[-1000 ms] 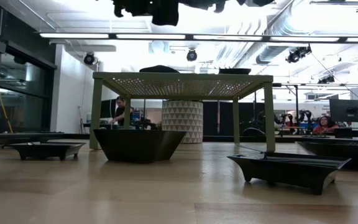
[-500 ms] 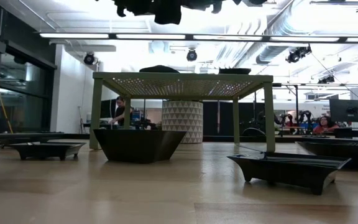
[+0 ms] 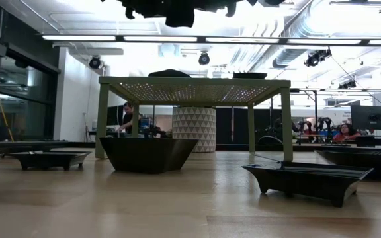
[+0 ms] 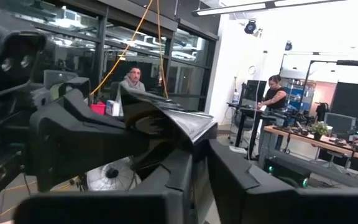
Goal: Pick & Place Mini shaped plates
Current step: Stack the black distorted square plate on the other black distorted square plate on the shelf
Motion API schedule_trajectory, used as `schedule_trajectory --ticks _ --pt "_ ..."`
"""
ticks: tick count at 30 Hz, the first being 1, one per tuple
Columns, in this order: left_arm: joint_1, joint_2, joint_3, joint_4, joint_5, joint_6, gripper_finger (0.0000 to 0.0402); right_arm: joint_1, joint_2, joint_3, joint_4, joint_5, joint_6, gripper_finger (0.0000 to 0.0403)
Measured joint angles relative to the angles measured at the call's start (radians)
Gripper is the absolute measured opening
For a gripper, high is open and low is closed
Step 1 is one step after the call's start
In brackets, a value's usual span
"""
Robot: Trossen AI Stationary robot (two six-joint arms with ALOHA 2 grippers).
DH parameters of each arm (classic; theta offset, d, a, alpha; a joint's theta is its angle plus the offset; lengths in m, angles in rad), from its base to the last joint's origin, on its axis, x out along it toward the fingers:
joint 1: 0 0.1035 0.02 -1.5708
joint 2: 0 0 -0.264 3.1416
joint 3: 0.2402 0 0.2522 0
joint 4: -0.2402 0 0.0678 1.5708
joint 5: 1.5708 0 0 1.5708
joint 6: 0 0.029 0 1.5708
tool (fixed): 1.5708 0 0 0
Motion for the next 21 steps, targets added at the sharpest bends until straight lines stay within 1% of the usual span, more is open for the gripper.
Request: schedule_trajectory --ticks 4,8,10,13,21 --pt "0.0 -0.001 0.0 -0.003 0.053 0.016 0.0001 -0.002 0.0 0.0 0.004 0.006 0.0 0.0005" --pt "0.002 -0.002 0.0 -0.012 0.106 0.072 0.0001 -0.002 -0.002 0.0 0.006 0.003 0.017 0.0003" --pt "0.002 -0.003 0.0 -0.022 0.117 0.078 0.0005 -0.002 -0.002 0.0 0.004 -0.004 0.021 0.0002" --pt "0.001 -0.003 0.0 -0.032 0.132 0.078 0.0022 -0.002 -0.002 0.0 0.004 -0.005 0.026 0.0002" --pt "0.0 -0.001 0.0 -0.045 0.173 0.086 0.0086 -0.007 -0.002 0.001 0.0 -0.01 0.05 0.0001"
